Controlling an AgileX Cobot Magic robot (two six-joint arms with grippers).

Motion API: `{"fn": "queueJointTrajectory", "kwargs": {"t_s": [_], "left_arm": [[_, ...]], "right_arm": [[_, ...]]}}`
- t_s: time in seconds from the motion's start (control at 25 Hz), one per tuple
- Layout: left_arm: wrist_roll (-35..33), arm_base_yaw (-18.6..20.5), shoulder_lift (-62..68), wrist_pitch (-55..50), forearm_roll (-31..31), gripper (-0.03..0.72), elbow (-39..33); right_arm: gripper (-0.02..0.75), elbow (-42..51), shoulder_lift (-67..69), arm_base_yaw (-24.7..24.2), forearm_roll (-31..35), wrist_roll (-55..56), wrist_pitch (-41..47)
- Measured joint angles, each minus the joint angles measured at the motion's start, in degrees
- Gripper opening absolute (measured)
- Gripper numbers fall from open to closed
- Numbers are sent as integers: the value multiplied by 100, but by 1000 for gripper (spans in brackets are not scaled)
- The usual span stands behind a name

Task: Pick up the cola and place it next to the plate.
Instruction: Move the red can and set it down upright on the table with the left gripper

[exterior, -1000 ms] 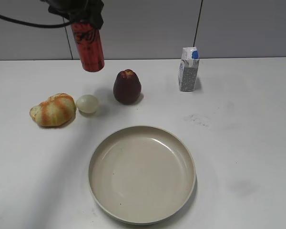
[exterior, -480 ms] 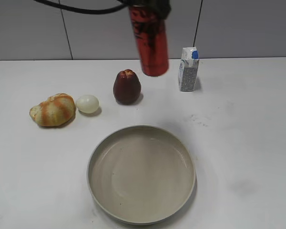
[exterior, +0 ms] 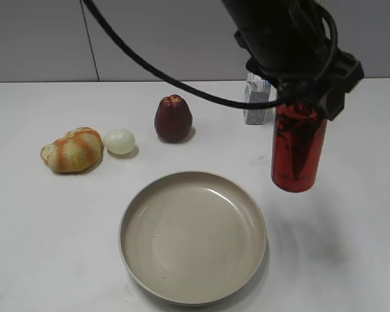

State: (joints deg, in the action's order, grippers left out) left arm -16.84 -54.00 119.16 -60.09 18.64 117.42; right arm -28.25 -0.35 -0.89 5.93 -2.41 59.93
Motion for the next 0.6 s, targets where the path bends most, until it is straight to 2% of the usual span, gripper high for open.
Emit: {"fn": "queueJointTrajectory", "kwargs": {"t_s": [0.2,0.6], "left_arm": [[4,-182,395,73,5,512,-18],[0,-198,913,381,-259,512,-70]], "right_arm": [[533,0,0,0,0,0,0],[533,0,0,0,0,0,0]]}}
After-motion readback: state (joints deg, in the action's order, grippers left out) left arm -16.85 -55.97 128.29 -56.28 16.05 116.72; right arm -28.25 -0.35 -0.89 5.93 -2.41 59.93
